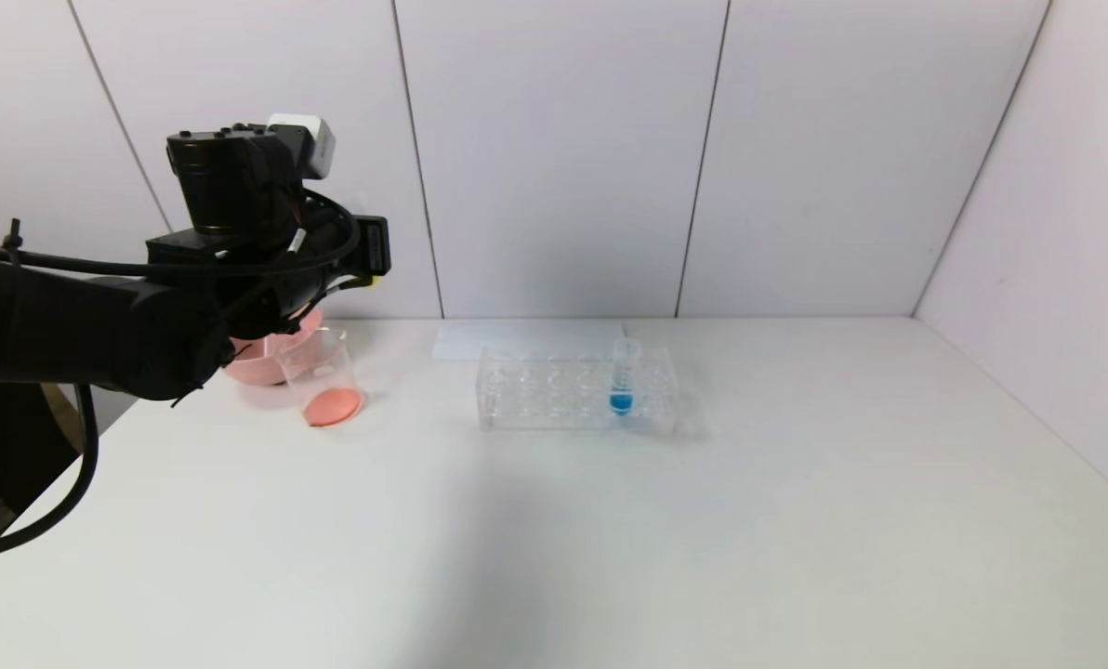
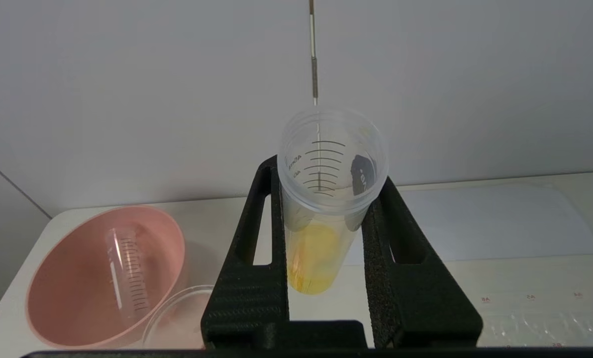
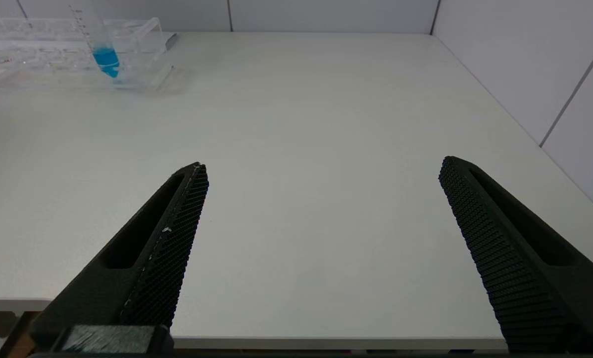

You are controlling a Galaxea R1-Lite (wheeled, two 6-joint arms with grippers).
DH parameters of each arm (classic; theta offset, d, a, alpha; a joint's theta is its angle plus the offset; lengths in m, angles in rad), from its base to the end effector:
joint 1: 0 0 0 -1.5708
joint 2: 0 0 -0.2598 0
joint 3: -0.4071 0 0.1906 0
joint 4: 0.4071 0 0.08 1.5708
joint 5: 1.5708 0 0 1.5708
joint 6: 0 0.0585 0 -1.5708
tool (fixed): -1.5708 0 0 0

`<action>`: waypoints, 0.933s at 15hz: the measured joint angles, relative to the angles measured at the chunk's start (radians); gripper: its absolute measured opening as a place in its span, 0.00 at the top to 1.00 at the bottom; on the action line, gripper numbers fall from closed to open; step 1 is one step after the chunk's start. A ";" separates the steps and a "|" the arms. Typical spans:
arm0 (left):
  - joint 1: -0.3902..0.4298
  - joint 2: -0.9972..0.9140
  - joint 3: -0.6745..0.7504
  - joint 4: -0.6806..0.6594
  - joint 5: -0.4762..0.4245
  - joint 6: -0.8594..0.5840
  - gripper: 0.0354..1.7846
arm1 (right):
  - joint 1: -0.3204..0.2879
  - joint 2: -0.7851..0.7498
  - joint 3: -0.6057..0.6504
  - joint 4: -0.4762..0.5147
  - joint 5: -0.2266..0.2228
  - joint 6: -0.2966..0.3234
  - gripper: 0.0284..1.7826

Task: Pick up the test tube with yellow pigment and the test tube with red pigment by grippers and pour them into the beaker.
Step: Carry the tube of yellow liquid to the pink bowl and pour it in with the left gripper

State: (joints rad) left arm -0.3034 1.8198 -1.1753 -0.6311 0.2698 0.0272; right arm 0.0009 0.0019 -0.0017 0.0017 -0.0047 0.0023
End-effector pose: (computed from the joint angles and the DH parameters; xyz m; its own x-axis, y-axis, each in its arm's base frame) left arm 0.3727 -0.1003 0.2051 0.9994 -0.0336 -0.0129 0.0340 0.9989 0.0308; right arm 0.0537 -0.0002 0.0757 1.0000 -0.0038 -0.0019 0.0038 1.0000 0.0023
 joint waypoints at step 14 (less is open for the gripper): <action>0.206 -0.074 0.058 0.029 -0.087 -0.009 0.77 | 0.000 0.000 0.000 0.000 0.000 0.000 0.05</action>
State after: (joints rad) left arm -0.0974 1.7462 -1.1170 -0.6021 0.1823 0.0183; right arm 0.0009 0.0019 -0.0013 0.0017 -0.0043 0.0023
